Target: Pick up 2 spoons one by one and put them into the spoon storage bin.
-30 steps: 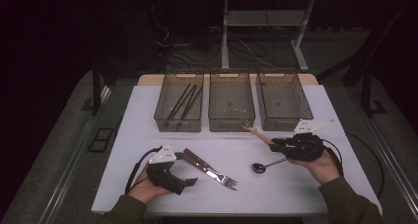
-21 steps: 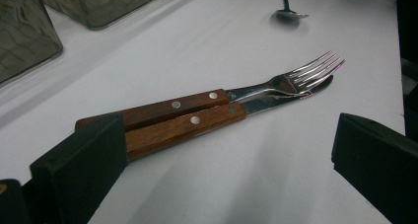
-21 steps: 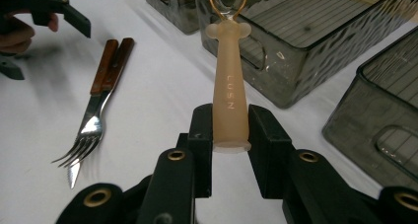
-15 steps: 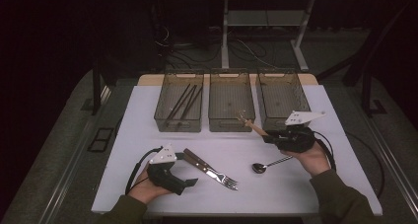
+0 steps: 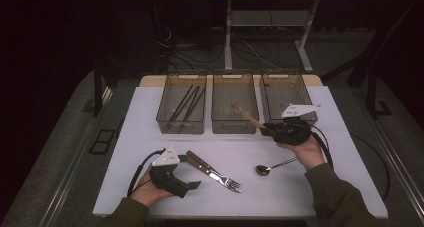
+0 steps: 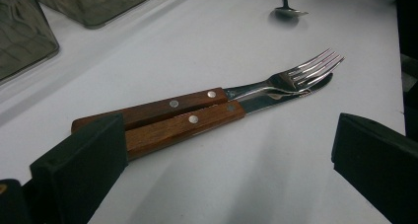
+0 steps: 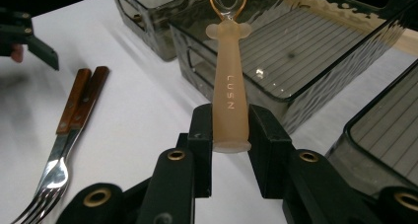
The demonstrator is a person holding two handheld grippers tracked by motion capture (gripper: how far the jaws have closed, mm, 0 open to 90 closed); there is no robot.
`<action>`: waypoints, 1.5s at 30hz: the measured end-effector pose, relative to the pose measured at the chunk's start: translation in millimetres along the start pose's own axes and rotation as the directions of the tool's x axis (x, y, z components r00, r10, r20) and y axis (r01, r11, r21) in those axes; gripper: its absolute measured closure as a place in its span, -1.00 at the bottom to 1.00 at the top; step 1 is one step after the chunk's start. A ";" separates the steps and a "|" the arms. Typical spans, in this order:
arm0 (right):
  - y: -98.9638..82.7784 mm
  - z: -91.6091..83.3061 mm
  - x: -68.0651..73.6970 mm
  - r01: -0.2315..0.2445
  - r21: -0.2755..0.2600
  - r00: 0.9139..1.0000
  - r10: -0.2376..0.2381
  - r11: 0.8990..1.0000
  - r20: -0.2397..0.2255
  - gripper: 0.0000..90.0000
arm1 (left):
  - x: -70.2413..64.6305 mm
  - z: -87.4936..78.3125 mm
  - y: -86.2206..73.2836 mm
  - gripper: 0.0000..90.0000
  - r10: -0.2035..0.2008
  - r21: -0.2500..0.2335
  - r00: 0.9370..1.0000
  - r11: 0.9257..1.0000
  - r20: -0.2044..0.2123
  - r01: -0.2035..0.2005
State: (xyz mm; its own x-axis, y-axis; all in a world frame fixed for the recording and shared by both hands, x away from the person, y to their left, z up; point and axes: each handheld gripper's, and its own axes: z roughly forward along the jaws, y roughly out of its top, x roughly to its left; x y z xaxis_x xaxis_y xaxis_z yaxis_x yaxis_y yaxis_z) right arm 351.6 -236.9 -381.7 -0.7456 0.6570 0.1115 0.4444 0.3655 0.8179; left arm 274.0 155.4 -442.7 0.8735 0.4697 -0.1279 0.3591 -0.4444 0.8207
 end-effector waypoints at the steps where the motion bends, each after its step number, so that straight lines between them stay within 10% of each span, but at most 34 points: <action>1: 0.9 1.2 -0.5 -0.002 -0.004 1.000 0.002 1.000 0.003 0.62 | 0.0 0.0 0.0 -1.00 0.000 0.001 1.000 1.000 0.000 0.000; 25: 22.1 32.8 -16.7 -0.039 -0.012 0.997 0.039 0.999 0.068 0.62 | 0.2 0.8 -0.2 -1.00 -0.010 -0.002 1.000 1.000 -0.001 0.010; 45: 54.7 75.6 -29.3 -0.056 0.092 0.994 0.046 0.994 0.102 0.61 | -2.4 1.6 0.1 -1.00 -0.017 -0.013 1.000 1.000 0.002 0.017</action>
State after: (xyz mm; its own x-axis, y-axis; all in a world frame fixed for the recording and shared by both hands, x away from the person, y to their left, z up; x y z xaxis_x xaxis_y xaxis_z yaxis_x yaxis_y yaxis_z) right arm 435.3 -186.4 -382.9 -0.6698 0.7370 0.0911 0.5291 0.3876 0.7549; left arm 272.5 153.1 -443.3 0.8681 0.4753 -0.1431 0.3695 -0.4263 0.8256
